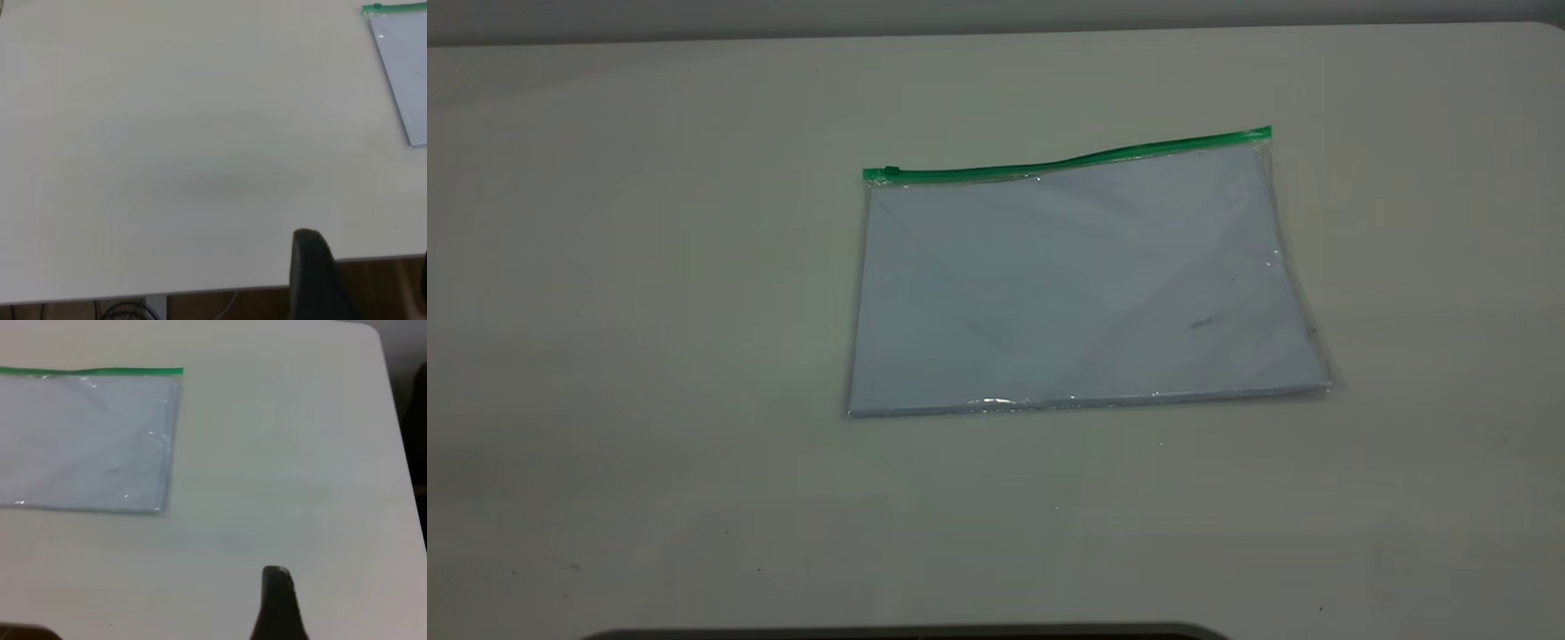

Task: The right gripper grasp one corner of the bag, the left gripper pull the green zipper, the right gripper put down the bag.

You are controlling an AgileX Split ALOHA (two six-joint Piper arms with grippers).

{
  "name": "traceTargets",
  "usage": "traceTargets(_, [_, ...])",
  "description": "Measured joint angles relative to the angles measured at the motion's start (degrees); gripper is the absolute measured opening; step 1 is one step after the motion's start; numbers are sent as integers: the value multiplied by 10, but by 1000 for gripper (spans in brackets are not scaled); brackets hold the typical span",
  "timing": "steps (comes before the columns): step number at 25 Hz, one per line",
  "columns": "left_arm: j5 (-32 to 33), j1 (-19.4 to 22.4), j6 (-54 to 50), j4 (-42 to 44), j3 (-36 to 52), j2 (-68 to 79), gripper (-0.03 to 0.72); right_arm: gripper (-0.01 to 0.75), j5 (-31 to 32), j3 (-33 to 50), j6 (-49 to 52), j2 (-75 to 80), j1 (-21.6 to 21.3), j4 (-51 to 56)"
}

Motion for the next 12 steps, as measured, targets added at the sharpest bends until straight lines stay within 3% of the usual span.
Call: traceTargets(12, [0,0,0,0,0,0,442,589,-1,0,12,0,0,-4])
